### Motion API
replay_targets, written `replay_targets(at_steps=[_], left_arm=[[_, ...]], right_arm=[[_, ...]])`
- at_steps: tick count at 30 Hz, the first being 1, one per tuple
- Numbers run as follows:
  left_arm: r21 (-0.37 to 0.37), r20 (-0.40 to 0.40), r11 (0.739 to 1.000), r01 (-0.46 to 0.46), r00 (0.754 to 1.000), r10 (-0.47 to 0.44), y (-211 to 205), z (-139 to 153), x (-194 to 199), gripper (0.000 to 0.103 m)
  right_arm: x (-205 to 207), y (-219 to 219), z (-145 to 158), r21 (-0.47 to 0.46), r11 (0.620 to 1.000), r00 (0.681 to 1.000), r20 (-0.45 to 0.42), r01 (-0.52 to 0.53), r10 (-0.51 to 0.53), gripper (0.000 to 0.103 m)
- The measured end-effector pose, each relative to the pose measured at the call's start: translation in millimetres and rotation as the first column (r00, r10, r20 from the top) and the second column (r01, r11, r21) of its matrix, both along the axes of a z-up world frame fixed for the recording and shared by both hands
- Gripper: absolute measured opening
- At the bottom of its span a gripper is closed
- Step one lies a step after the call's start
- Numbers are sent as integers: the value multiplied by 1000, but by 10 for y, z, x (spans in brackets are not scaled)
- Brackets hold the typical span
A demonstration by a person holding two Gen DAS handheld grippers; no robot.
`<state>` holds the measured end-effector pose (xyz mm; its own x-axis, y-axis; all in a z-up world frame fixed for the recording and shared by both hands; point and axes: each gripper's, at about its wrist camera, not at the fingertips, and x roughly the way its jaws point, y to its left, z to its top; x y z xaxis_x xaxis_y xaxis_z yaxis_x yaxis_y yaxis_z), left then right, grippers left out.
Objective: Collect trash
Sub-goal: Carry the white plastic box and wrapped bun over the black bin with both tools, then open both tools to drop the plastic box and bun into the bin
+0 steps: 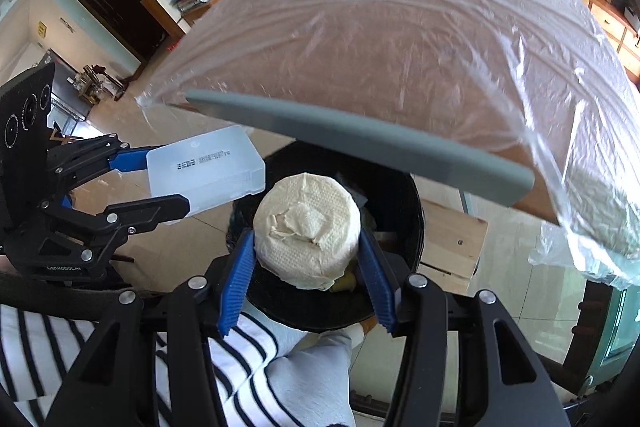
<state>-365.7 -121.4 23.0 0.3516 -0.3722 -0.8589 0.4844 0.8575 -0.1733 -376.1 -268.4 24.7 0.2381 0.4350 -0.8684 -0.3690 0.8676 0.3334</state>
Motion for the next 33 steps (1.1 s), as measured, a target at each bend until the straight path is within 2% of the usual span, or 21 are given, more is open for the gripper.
replay_targets(at_steps=[13, 33], left_arm=[[63, -50, 998, -7, 999, 10, -4, -400, 131, 58], [118, -74, 993, -3, 997, 11, -113, -698, 305, 58]], right_arm=[[132, 60, -376, -45, 999, 999, -24, 20, -21, 51], [261, 200, -758, -117, 993, 998, -61, 26, -33, 51]])
